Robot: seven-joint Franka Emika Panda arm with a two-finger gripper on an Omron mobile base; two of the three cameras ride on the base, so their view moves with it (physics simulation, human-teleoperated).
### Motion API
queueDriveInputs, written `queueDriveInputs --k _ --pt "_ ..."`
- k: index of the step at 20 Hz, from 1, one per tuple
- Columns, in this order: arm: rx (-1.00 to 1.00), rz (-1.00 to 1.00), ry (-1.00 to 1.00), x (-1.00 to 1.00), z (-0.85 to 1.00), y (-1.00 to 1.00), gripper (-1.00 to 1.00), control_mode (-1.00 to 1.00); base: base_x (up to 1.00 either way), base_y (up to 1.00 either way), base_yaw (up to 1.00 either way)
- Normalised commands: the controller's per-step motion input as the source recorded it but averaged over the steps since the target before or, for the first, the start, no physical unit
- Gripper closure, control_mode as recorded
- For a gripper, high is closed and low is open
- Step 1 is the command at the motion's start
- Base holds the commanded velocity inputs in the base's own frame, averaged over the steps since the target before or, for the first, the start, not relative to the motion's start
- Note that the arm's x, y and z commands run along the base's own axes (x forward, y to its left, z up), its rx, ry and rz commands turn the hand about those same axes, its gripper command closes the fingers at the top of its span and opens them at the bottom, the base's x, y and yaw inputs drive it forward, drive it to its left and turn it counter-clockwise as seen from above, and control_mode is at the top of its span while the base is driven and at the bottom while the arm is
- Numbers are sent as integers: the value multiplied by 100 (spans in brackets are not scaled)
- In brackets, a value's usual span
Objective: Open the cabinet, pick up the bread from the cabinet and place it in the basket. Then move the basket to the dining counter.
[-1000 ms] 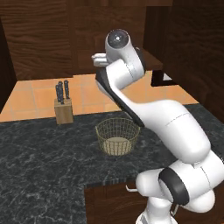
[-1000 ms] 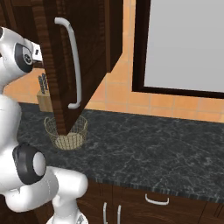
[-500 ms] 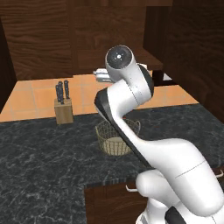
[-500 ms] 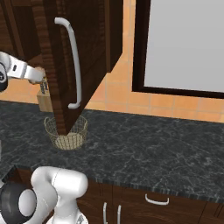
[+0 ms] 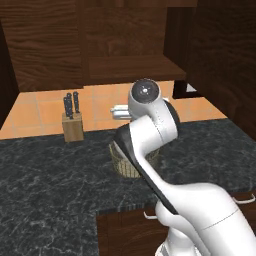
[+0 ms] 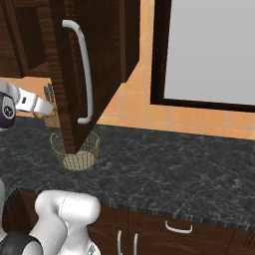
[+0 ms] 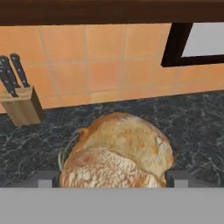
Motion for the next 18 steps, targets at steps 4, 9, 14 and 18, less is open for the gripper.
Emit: queueDriveInputs --k 4,9,14,18 --pt "0 12 24 19 -83 0 100 -100 0 0 0" --pt "0 2 35 58 -64 0 100 -100 0 0 0" --pt "0 0 42 69 -46 0 100 -100 0 0 0" --pt "0 0 33 45 -56 0 100 -100 0 0 0"
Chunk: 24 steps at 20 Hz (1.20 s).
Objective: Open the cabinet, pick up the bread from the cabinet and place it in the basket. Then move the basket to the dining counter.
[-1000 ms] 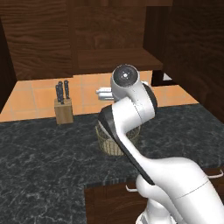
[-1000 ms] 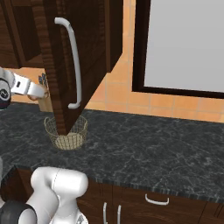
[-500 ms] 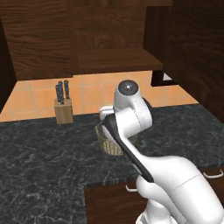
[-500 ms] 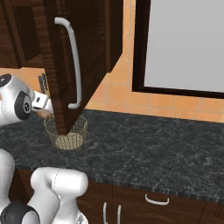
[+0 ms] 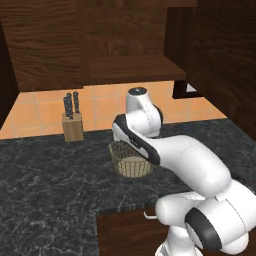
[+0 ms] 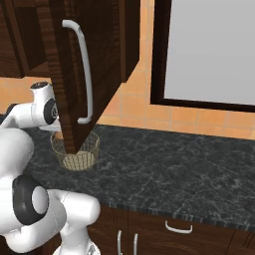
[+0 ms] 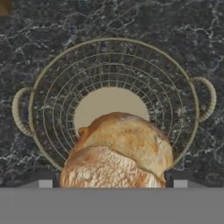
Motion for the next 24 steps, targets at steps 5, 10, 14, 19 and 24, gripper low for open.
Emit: queueDriveInputs --k 5,10,14,19,24 --pt "2 0 20 31 -61 0 100 -100 0 0 0" --pt "6 0 7 22 -52 0 100 -100 0 0 0" --pt "6 0 6 27 -24 0 100 -100 0 0 0" --pt "3 0 4 17 -43 -1 100 -100 0 0 0" --pt "0 0 -2 6 -39 0 100 -100 0 0 0"
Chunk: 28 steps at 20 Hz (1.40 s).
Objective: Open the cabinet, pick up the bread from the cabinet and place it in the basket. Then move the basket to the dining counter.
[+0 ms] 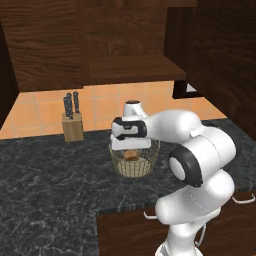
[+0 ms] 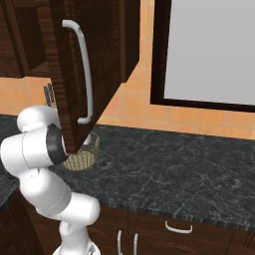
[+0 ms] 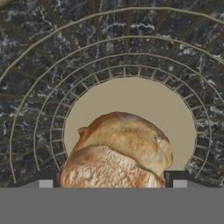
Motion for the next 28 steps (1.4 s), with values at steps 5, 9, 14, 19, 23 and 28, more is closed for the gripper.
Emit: queueDriveInputs --k 5,9,14,19,23,28 --pt "0 0 -7 18 -14 -8 100 -100 0 0 0" --pt "0 0 -10 5 -7 -14 100 -100 0 0 0" --pt "0 0 -3 0 -1 0 -100 -100 0 0 0" --pt "0 0 -2 0 0 0 -100 -100 0 0 0" --pt "0 0 0 0 2 0 -100 -100 0 0 0" --pt "0 0 0 0 14 0 -100 -100 0 0 0"
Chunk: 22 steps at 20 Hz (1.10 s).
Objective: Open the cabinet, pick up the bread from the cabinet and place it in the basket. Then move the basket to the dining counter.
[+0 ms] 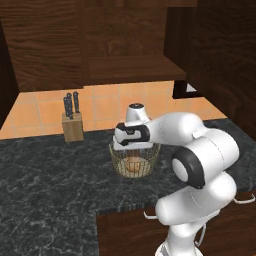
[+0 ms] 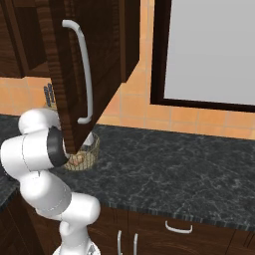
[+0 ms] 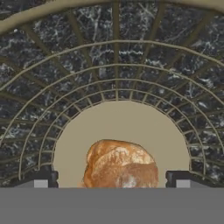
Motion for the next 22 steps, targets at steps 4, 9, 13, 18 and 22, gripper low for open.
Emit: queueDriveInputs --k 4,9,13,18,22 --pt "0 0 -7 -23 36 0 -100 -100 0 0 0" --pt "0 1 -26 -67 24 0 -100 -100 0 0 0" --pt "0 9 -24 -32 48 18 -100 -100 0 0 0" --pt "0 25 -1 -17 48 46 -100 -100 0 0 0" --pt "-6 28 8 -11 19 77 -100 -100 0 0 0"
